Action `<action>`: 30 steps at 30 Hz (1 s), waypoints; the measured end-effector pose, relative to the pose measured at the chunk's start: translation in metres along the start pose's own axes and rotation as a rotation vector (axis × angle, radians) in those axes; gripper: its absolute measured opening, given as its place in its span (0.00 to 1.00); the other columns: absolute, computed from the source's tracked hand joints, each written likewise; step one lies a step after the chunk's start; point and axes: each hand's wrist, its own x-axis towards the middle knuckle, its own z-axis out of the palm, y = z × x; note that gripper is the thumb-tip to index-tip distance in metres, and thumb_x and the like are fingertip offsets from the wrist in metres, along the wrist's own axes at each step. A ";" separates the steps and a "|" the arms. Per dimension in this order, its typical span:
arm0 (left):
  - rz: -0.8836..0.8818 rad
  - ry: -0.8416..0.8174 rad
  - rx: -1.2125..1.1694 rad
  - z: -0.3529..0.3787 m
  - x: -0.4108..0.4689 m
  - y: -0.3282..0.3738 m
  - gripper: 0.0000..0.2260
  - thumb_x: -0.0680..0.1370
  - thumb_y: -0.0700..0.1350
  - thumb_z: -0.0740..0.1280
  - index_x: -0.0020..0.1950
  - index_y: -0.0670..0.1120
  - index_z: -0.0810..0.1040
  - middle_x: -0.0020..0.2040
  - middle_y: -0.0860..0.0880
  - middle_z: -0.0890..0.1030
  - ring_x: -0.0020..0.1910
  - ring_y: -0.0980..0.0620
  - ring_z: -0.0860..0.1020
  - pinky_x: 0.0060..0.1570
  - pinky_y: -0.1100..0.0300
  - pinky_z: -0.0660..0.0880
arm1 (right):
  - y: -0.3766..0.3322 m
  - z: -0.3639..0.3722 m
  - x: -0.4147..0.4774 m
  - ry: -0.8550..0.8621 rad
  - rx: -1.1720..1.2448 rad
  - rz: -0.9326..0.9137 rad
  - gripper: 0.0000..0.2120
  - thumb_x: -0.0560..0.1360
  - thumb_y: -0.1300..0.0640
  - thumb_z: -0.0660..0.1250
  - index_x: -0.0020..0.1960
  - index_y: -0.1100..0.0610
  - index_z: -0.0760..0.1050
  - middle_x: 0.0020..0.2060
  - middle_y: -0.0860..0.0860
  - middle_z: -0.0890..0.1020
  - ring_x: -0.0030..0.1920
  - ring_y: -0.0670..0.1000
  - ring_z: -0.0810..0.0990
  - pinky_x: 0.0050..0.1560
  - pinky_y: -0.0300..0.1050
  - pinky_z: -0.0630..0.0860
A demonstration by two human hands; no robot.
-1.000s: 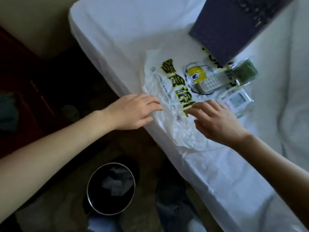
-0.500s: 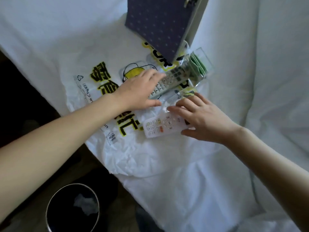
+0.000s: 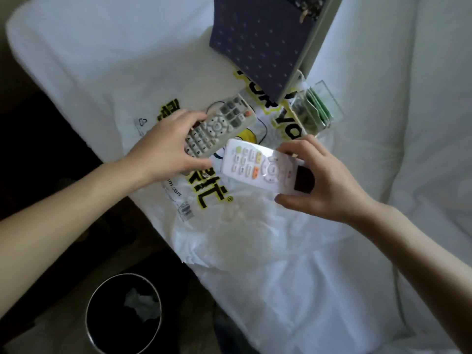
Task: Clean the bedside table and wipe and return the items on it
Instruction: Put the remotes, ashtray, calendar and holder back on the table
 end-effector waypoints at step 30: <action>-0.746 0.318 -0.399 -0.205 -0.587 -0.392 0.34 0.62 0.47 0.79 0.62 0.55 0.65 0.58 0.55 0.73 0.56 0.57 0.74 0.53 0.61 0.71 | -0.491 0.418 0.152 -0.642 0.057 -0.340 0.38 0.61 0.52 0.79 0.67 0.55 0.69 0.57 0.42 0.73 0.59 0.39 0.72 0.57 0.26 0.68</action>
